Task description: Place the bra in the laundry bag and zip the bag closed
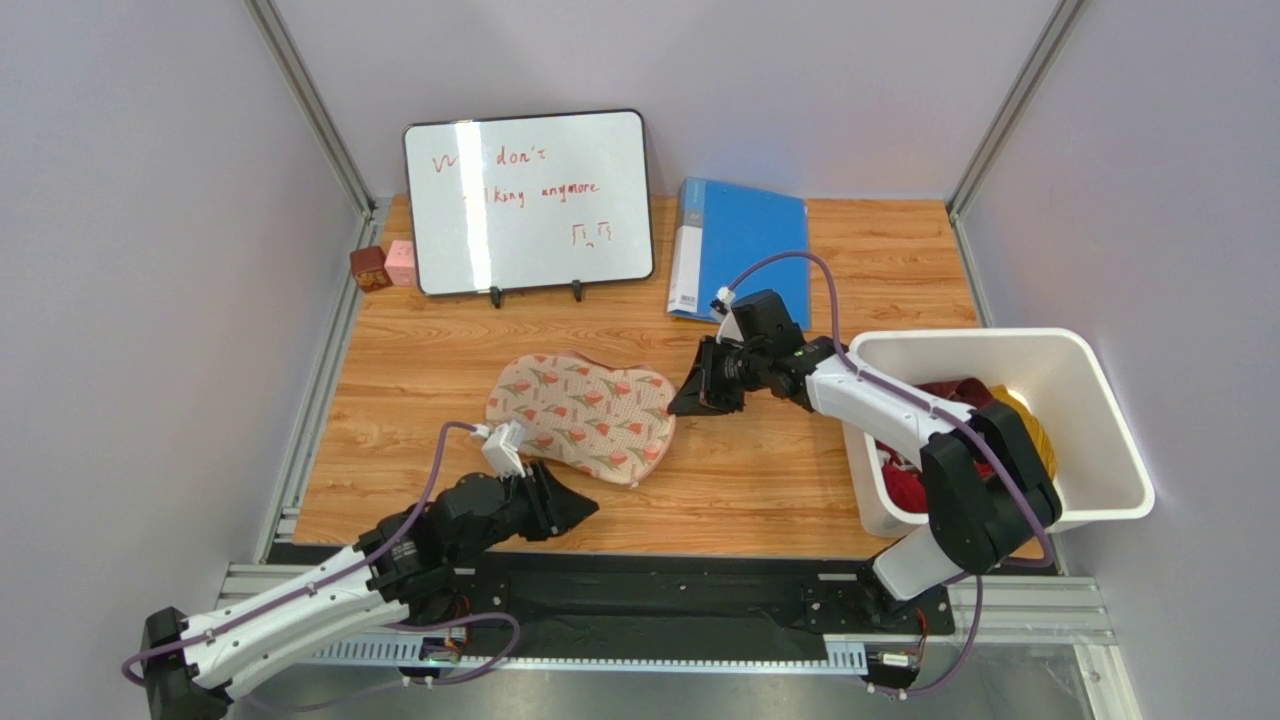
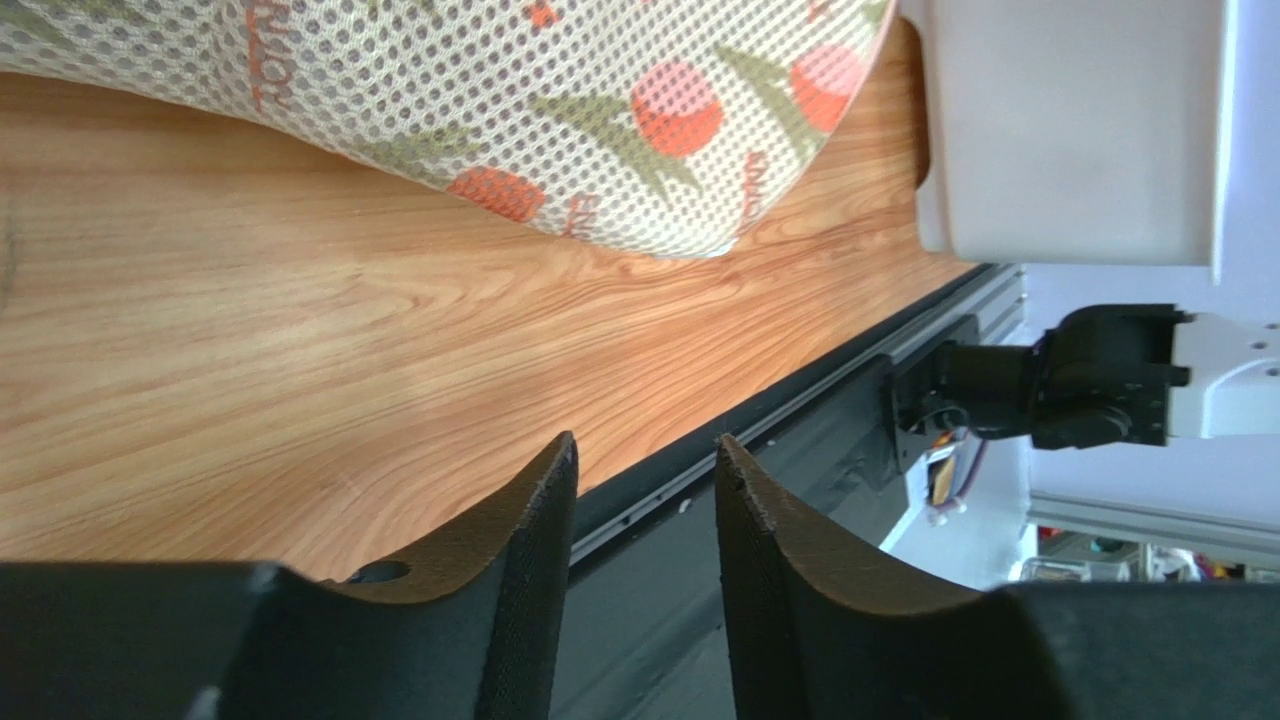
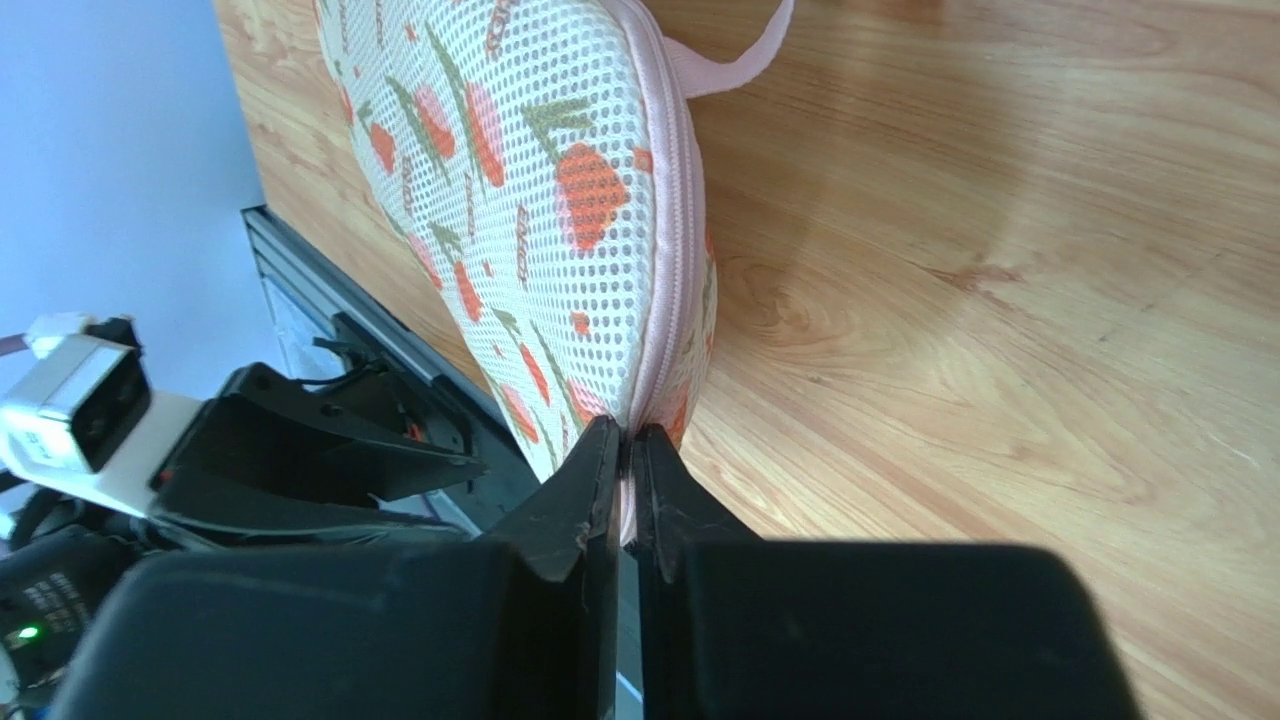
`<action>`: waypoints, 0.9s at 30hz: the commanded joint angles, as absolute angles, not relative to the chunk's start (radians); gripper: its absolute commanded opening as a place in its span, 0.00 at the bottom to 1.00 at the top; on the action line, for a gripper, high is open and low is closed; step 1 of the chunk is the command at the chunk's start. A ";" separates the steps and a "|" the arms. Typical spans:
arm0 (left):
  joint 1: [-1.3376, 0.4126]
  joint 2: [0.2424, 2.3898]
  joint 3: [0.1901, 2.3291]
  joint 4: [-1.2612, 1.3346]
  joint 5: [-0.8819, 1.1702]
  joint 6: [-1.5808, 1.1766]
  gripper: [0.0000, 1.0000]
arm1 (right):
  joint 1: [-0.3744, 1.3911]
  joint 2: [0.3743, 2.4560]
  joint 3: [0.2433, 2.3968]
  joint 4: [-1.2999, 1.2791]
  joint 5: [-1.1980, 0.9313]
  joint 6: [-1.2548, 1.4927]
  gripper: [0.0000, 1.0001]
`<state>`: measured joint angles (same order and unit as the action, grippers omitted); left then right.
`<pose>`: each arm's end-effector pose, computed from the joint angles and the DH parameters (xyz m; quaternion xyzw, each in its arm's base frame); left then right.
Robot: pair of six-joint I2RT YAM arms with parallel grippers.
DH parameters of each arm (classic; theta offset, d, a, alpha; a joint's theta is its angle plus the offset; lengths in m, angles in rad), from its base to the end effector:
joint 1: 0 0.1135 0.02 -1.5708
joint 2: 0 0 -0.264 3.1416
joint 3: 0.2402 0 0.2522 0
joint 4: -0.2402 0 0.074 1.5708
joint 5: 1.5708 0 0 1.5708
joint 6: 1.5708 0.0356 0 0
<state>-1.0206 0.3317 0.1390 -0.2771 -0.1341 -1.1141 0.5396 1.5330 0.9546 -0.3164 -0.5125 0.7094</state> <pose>0.0667 -0.0996 0.1620 -0.0747 0.8478 -0.4296 0.3018 0.2601 0.1761 0.2117 -0.0063 0.9165 0.3815 0.1204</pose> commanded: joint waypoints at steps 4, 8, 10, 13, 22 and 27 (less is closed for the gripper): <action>-1.023 0.316 0.184 -0.158 -0.083 -1.045 0.49 | 0.538 1.463 0.995 -0.419 -0.445 0.609 0.41; -1.023 0.369 0.192 -0.065 -0.031 -1.016 0.66 | 0.574 1.430 1.049 -0.576 -0.237 0.516 0.64; -1.023 0.411 0.215 -0.007 -0.006 -1.002 0.71 | 0.632 1.386 1.069 -0.659 -0.143 0.470 0.73; -1.025 0.553 0.274 0.102 0.046 -0.957 0.79 | 0.742 1.338 1.081 -0.718 -0.002 0.454 0.78; -1.296 0.870 0.466 0.248 -0.202 -0.686 0.80 | 0.946 1.005 0.787 -0.548 0.069 0.566 0.93; -1.376 0.829 0.358 0.331 -0.287 -0.673 0.80 | 1.043 0.716 0.546 -0.396 0.087 0.695 1.00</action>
<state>-1.3445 0.8646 0.4290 0.2150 -0.1616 -0.7486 0.9783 0.8925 0.6769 -0.5541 0.0380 0.5838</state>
